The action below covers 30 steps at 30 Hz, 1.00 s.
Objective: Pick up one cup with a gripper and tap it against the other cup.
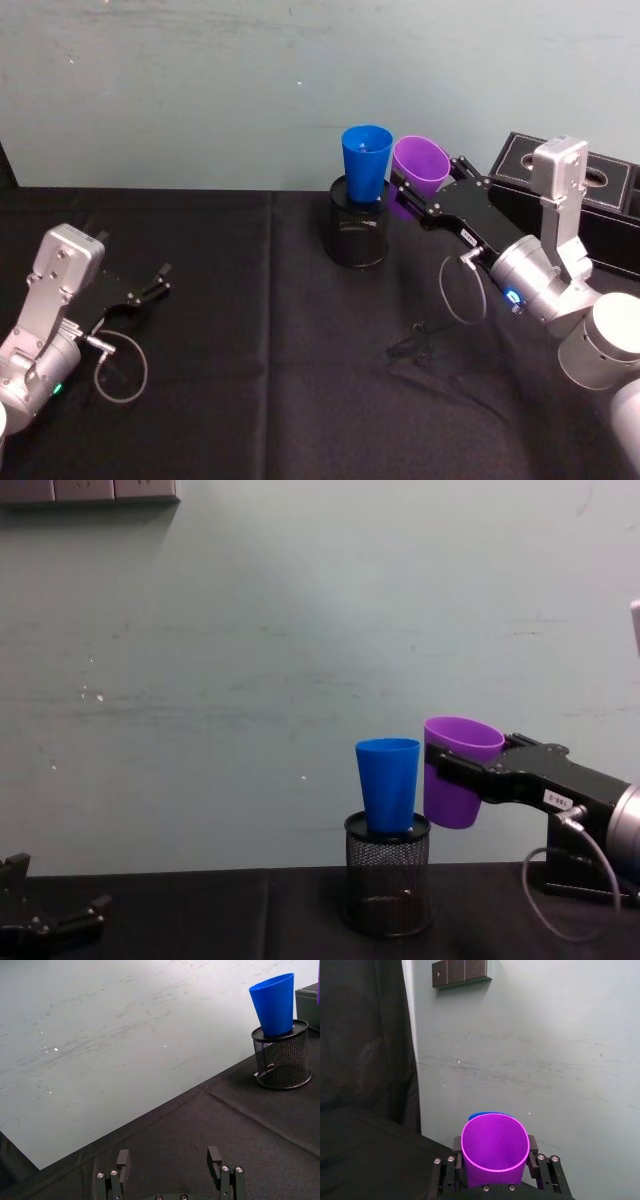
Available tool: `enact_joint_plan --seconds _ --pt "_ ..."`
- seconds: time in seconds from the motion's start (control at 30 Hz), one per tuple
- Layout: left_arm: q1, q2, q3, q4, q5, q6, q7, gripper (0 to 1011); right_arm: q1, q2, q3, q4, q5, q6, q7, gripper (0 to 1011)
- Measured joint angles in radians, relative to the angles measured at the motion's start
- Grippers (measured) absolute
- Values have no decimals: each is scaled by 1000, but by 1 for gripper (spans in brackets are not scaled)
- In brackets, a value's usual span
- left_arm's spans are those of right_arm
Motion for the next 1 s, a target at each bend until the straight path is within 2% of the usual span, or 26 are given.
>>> enact_joint_plan --seconds 0.43,1.0 --pt "0 0 0 0 0 0 0 1011 53 -25 -2 66 7 -24 30 731" --pt "0 0 0 0 0 0 0 1011 87 -40 -7 107 4 -39 40 731"
